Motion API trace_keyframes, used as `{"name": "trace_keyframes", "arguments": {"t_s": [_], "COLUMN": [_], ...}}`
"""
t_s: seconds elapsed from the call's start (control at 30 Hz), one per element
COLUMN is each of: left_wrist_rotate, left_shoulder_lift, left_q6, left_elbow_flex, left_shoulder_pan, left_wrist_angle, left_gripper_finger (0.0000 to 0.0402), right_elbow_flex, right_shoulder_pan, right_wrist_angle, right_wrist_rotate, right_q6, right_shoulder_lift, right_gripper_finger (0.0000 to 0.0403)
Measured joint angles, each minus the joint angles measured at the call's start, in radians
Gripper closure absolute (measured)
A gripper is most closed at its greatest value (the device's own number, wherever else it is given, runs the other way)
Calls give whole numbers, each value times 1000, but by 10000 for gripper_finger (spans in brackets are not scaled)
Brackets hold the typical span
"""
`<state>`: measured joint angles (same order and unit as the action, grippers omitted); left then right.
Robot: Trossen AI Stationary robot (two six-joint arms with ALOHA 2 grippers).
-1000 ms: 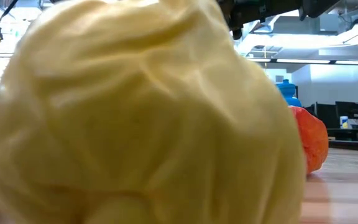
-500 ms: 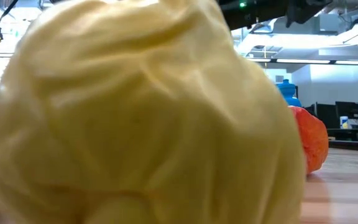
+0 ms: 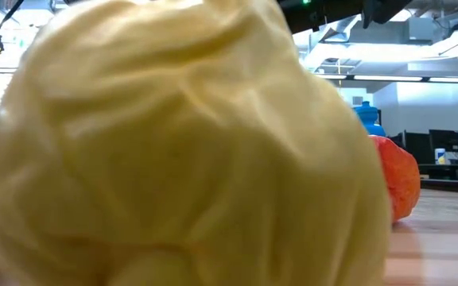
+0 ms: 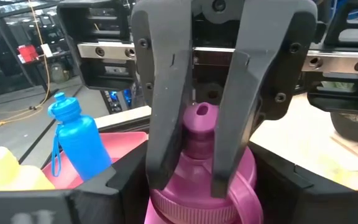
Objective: Pick & Place Food Item
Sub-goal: Put the purple water bottle into the pink bin
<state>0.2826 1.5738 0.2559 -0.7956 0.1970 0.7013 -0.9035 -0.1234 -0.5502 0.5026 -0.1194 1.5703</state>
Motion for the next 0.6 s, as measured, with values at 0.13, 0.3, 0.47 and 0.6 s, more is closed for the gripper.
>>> {"name": "trace_keyframes", "arguments": {"t_s": [0.13,0.3,0.47,0.6], "left_wrist_rotate": [-1,-2,-3,3], "left_shoulder_lift": [0,0,-29,-102], "left_q6": [0,1,46,57], "left_elbow_flex": [0,0,1,5], "left_shoulder_pan": [0,0,-2,-1], "left_wrist_angle": [2,4,-62,-180], "left_gripper_finger": [199,199,198,119], "right_elbow_flex": [0,0,0,6], "right_shoulder_pan": [0,0,-4,-14], "right_wrist_angle": [0,2,-4,14], "right_wrist_rotate": [0,0,-5,25], "right_q6": [1,-4,-13,-23], "right_shoulder_lift": [0,-2,0,-6], "right_gripper_finger": [365,365,365,366]}}
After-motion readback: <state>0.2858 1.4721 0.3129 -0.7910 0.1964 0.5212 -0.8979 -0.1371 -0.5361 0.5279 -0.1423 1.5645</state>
